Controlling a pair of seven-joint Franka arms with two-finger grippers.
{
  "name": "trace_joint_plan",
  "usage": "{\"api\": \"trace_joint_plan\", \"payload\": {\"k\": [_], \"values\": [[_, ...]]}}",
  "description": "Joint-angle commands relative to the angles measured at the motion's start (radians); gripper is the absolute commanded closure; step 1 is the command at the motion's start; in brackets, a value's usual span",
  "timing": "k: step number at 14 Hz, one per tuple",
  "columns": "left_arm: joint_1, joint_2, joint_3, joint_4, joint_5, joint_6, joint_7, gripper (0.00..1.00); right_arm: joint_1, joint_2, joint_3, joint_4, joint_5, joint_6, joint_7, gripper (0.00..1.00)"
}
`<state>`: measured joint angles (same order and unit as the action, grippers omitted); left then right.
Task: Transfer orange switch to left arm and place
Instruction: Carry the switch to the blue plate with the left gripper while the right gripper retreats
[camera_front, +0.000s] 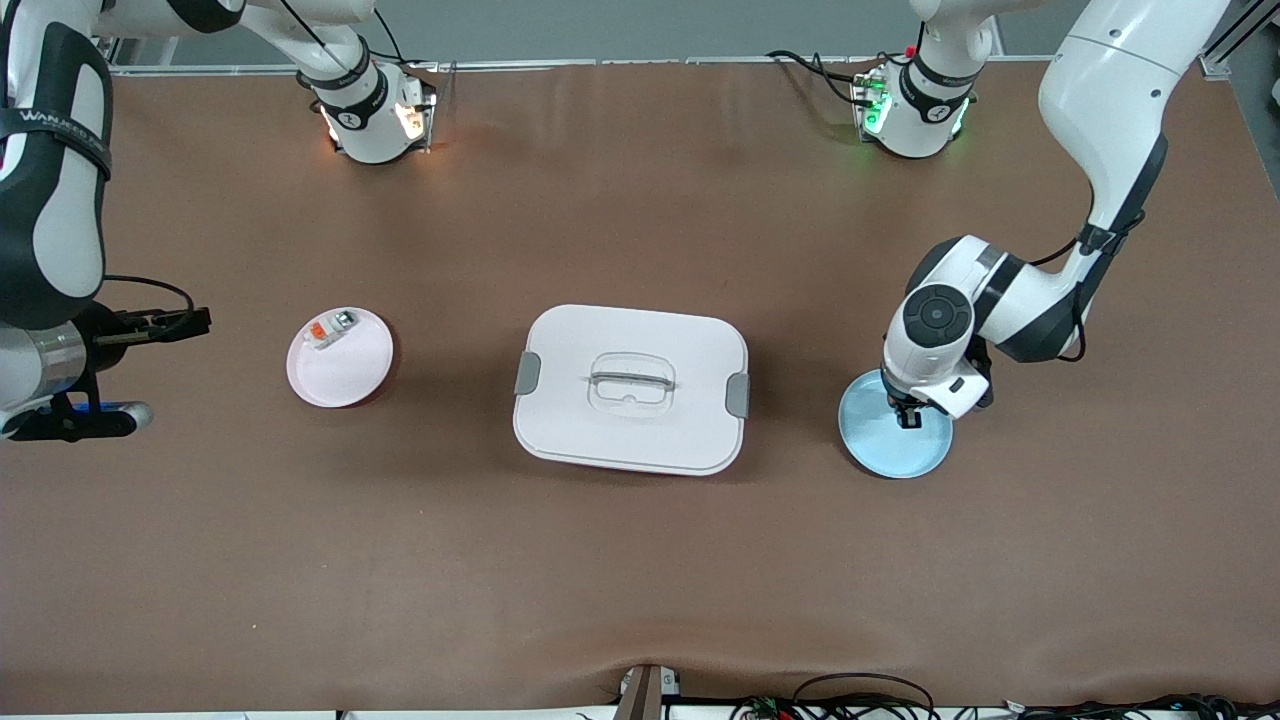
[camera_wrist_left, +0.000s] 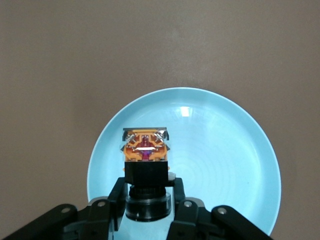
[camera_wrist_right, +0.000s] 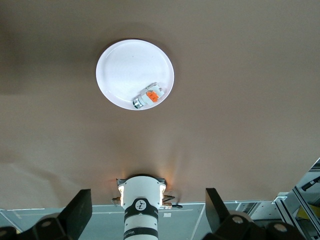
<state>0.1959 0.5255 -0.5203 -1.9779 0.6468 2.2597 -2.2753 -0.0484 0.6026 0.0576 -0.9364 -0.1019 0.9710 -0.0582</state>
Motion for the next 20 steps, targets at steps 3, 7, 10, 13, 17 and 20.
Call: {"api": "trace_joint_plan", "payload": {"k": [3,7,10,13,17,20], "values": [[-0.018,0.059,-0.006,0.037,0.089,0.037,-0.03,1.0,-0.008,-0.01,0.013,-0.001,-0.053,-0.044,-0.011,0.0],[-0.018,0.08,-0.006,0.036,0.109,0.069,-0.029,1.0,-0.042,-0.041,0.024,-0.001,-0.029,-0.038,-0.006,0.0],[-0.016,0.087,-0.006,0.036,0.108,0.08,-0.029,1.0,-0.033,-0.081,0.031,-0.001,-0.015,-0.002,0.026,0.0],[-0.015,0.09,-0.004,0.037,0.108,0.084,-0.029,1.0,-0.034,-0.116,0.022,-0.005,0.088,0.049,0.128,0.0],[-0.015,0.097,-0.004,0.037,0.108,0.084,-0.027,0.92,-0.039,-0.174,0.025,-0.073,0.09,0.106,0.132,0.0],[-0.015,0.099,-0.004,0.036,0.109,0.084,-0.023,0.69,-0.051,-0.303,0.024,-0.27,0.096,0.227,0.132,0.0]]}}
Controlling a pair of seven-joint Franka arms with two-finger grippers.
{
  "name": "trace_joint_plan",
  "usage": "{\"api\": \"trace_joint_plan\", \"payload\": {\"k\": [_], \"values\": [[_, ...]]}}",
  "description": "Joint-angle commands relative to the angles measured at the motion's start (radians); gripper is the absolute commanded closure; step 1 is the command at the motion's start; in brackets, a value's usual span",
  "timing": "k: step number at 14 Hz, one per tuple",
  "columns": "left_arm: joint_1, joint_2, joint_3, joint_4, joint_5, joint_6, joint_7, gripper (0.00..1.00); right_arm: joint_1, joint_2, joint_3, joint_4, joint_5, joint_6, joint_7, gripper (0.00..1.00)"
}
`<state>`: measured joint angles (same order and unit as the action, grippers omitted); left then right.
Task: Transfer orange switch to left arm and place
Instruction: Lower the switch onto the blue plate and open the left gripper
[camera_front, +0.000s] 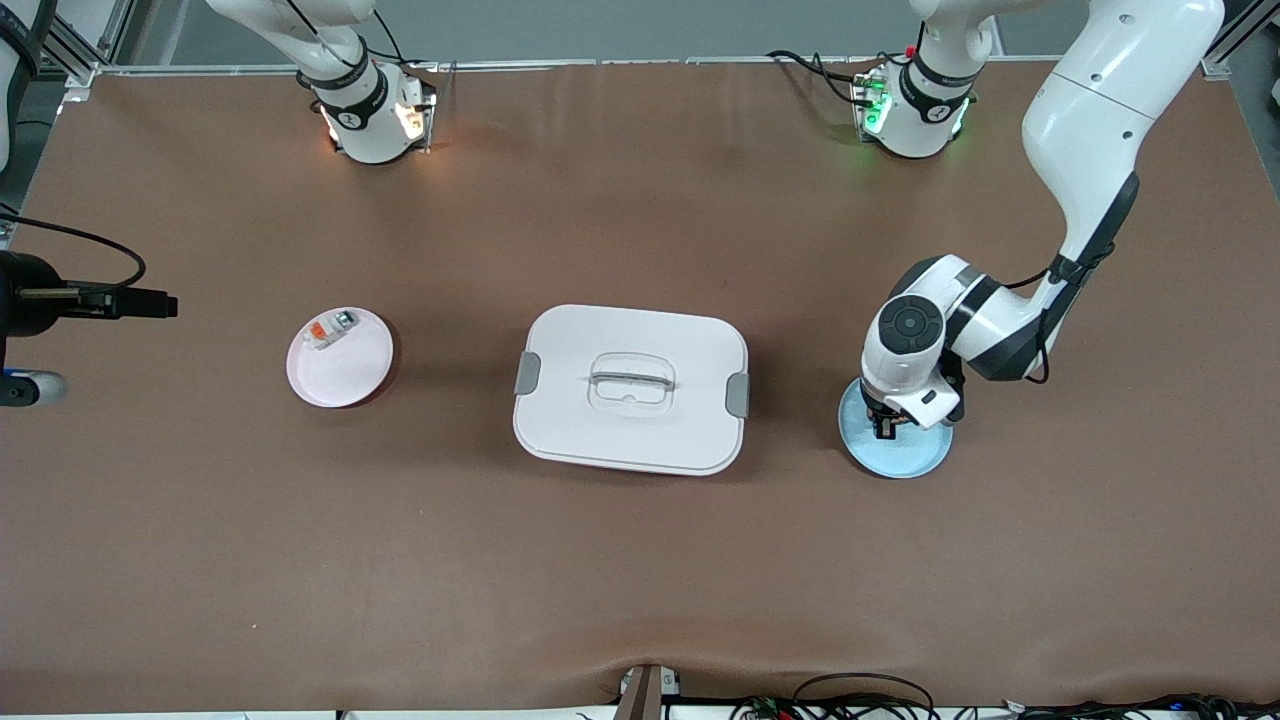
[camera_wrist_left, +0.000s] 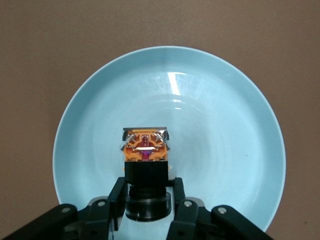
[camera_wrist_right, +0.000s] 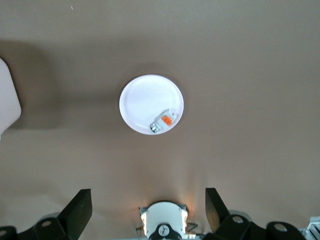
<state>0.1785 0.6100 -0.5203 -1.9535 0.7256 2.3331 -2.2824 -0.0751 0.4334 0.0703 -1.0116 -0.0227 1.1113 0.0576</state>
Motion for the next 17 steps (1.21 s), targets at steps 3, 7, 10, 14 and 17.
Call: {"api": "trace_joint_plan", "payload": {"k": [3,7,10,14,17], "values": [[0.004,0.011,-0.004,0.013,0.029,0.011,-0.019,0.15,-0.034,-0.335,0.008,-0.501,0.03,0.293,0.016,0.0],[0.019,-0.001,-0.006,0.015,0.026,0.011,-0.022,0.0,-0.037,-0.384,0.006,-0.568,0.037,0.351,0.016,0.0],[0.033,-0.007,-0.006,0.036,0.011,-0.004,-0.025,0.0,-0.035,-0.384,0.006,-0.538,0.07,0.358,0.016,0.0],[0.056,-0.048,-0.012,0.033,-0.05,-0.011,0.01,0.0,-0.035,-0.392,0.005,-0.516,0.095,0.398,0.015,0.0],[0.053,-0.102,-0.013,0.028,-0.194,-0.035,0.241,0.0,-0.049,-0.392,0.003,-0.501,0.08,0.415,-0.004,0.0]]}}
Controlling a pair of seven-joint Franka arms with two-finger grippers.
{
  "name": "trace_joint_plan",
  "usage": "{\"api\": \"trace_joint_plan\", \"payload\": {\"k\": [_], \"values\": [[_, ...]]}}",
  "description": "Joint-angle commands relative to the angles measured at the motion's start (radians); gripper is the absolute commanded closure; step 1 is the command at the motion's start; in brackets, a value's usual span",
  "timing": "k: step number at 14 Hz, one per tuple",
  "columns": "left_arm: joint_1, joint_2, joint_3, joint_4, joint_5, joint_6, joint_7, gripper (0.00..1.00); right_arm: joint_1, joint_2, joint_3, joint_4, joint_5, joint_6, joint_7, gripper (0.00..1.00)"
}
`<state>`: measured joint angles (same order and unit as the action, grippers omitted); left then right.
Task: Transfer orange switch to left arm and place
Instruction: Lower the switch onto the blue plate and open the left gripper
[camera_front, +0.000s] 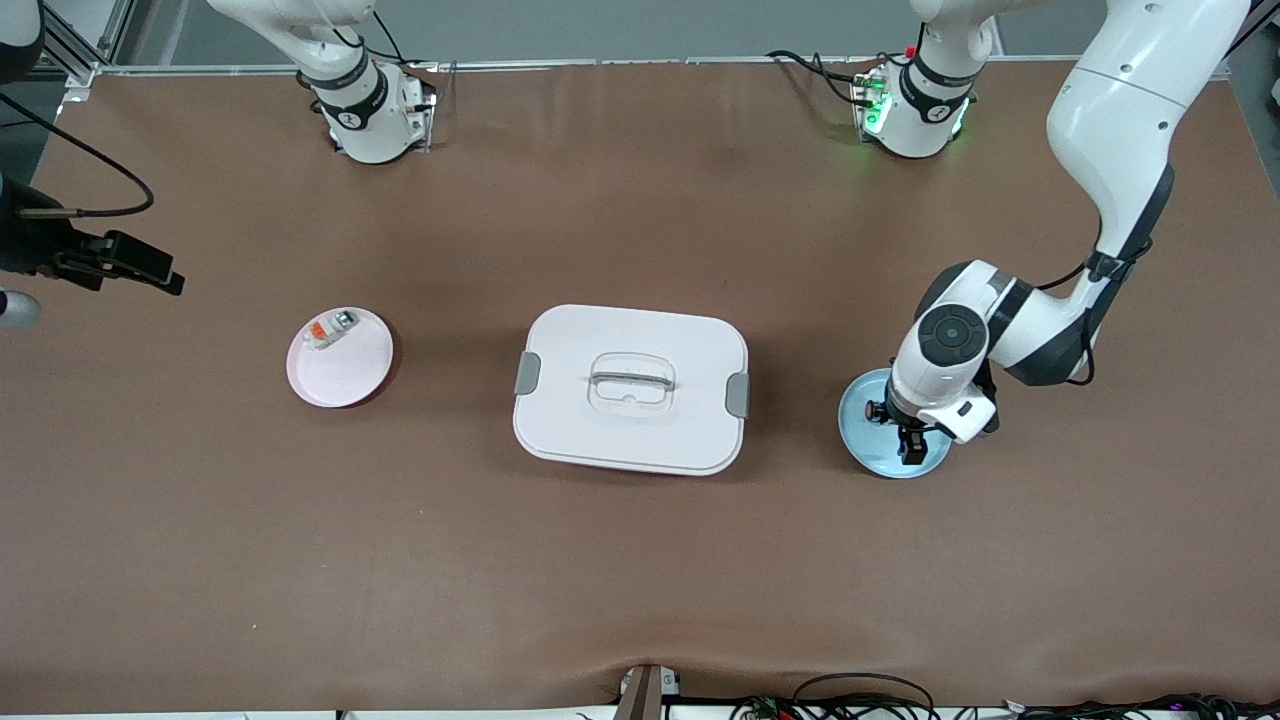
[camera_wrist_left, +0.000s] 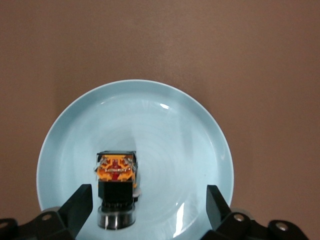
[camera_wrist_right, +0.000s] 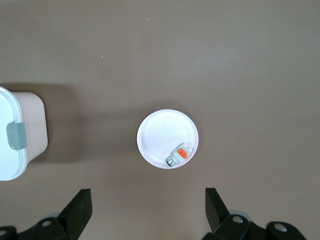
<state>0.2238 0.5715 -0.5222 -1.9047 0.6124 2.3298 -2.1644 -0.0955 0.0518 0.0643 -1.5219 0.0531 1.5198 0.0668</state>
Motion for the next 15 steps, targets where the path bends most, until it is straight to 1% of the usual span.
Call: {"api": "trace_joint_plan", "payload": {"k": [1,4,6,7,9,13,15], "values": [[0.011,-0.076,-0.012,-0.023,-0.111,-0.047,0.186,0.0,-0.03,-0.012,0.009,0.011,-0.002,0.013,-0.015,0.0],[0.012,-0.126,-0.01,-0.028,-0.219,-0.072,0.349,0.0,-0.029,-0.02,0.012,0.011,-0.044,0.014,-0.053,0.0],[0.015,-0.166,-0.004,-0.031,-0.298,-0.081,0.483,0.0,-0.029,-0.026,0.012,0.009,-0.05,0.013,-0.065,0.0],[0.034,-0.177,-0.004,-0.033,-0.328,-0.099,0.544,0.0,-0.029,-0.026,0.014,0.009,-0.05,0.01,-0.065,0.0],[0.048,-0.199,-0.004,-0.037,-0.373,-0.119,0.657,0.0,-0.029,-0.036,0.014,0.005,-0.05,0.005,-0.065,0.0],[0.097,-0.255,-0.005,-0.066,-0.456,-0.133,0.86,0.0,-0.027,-0.04,0.014,0.003,-0.05,0.01,-0.065,0.0],[0.121,-0.286,-0.005,-0.091,-0.486,-0.136,0.992,0.0,-0.029,-0.038,0.014,0.005,-0.049,0.008,-0.064,0.0]]}}
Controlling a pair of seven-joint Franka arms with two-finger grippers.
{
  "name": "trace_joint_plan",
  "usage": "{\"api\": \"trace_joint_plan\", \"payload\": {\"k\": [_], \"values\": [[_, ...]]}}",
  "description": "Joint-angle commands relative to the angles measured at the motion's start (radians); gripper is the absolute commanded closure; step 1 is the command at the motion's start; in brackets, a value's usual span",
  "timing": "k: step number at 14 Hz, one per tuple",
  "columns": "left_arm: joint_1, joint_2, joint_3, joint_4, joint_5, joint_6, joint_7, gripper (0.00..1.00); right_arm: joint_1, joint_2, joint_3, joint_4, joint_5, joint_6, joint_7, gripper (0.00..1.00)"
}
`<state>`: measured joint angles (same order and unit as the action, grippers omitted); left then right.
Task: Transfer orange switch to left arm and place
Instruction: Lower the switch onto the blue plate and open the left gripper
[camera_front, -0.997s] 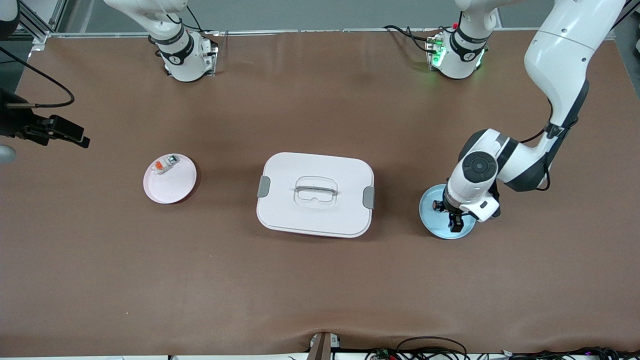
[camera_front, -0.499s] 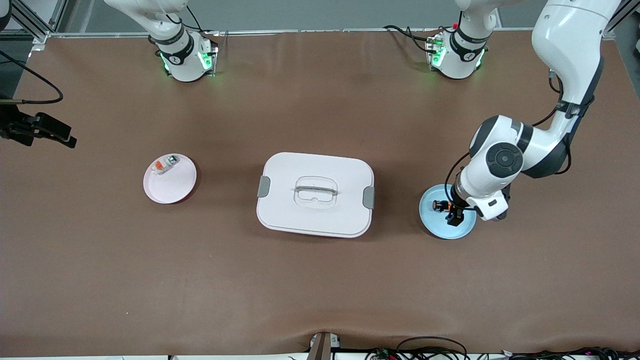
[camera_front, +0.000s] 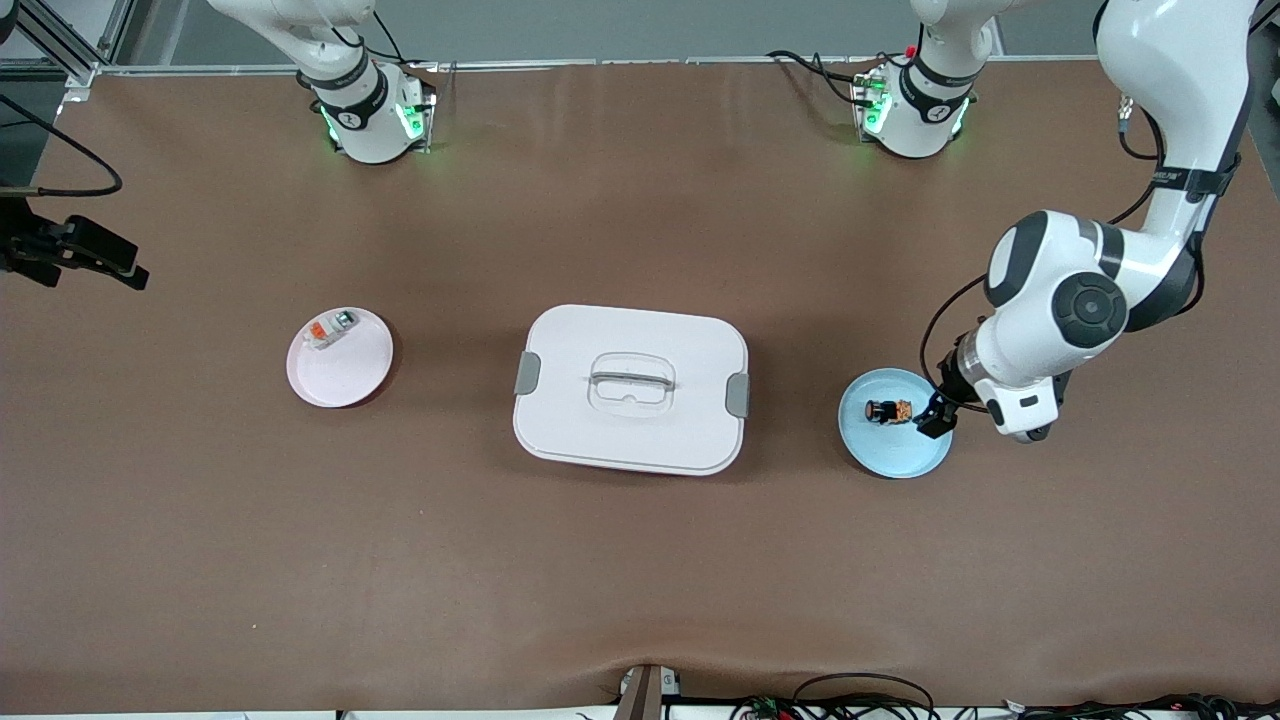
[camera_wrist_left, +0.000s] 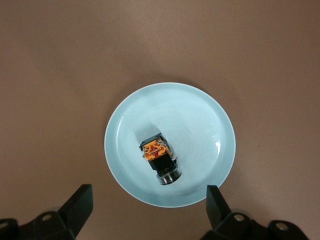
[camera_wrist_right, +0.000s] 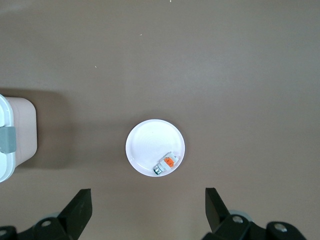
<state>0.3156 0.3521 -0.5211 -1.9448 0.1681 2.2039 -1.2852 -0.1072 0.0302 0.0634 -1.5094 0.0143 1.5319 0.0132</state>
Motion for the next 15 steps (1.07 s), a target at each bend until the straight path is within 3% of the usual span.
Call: {"api": "trace_joint_plan", "payload": {"k": [1,7,15], "values": [[0.04,-0.082,-0.007,-0.063,-0.062,-0.01,0.171,0.0,-0.017,-0.016,0.013,-0.009,-0.008,-0.006,-0.01,0.0],[0.08,-0.136,-0.011,-0.077,-0.09,-0.01,0.459,0.0,-0.017,-0.018,0.013,-0.008,-0.004,-0.004,-0.01,0.0],[0.118,-0.199,-0.011,-0.08,-0.088,0.0,1.028,0.0,-0.017,-0.018,0.013,-0.008,-0.002,0.001,-0.01,0.0]]}}
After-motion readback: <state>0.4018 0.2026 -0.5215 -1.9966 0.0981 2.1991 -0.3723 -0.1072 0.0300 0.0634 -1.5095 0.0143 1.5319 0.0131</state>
